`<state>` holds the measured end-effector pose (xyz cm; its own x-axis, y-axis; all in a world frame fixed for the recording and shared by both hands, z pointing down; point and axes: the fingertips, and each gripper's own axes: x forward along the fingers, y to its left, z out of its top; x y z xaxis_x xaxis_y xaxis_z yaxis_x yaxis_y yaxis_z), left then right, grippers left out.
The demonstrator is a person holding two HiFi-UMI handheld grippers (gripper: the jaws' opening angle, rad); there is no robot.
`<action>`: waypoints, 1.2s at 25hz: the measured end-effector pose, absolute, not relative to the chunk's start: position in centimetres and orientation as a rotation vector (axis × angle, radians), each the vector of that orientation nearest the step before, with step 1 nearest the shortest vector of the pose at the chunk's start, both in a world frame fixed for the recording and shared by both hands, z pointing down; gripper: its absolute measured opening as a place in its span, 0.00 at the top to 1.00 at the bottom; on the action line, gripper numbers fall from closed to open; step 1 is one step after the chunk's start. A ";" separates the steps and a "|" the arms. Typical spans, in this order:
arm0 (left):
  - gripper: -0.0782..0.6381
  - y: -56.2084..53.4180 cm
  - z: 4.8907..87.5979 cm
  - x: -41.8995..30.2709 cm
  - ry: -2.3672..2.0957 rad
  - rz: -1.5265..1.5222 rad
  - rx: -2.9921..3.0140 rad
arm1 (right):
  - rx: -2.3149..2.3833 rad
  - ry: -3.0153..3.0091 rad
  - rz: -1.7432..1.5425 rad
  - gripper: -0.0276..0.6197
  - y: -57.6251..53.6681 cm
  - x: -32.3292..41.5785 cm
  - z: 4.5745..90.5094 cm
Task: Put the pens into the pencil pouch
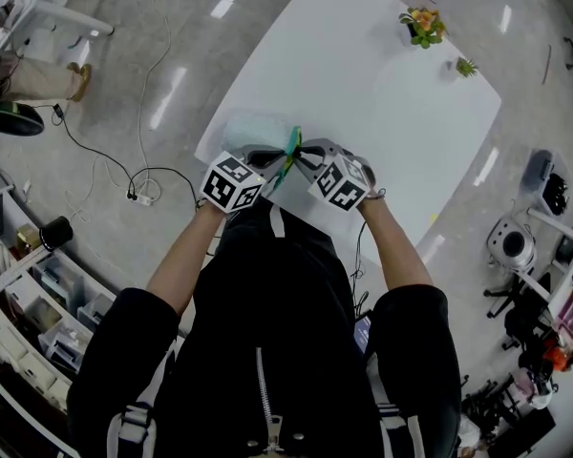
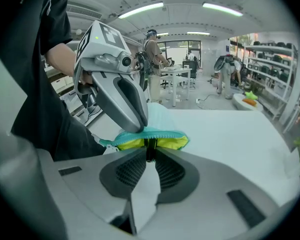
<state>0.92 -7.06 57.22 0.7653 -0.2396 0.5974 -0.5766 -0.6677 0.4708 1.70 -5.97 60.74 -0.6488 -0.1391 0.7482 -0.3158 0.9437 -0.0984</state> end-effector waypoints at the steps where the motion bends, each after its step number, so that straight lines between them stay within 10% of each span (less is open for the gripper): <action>1: 0.84 -7.1 57.1 0.9 -0.602 0.652 2.291 | 0.322 -2.286 0.272 0.86 -6.0 1.5 60.6; 30: 0.84 -8.2 55.9 0.4 -0.600 0.578 2.285 | 0.592 -2.340 0.236 0.77 -7.7 2.6 59.6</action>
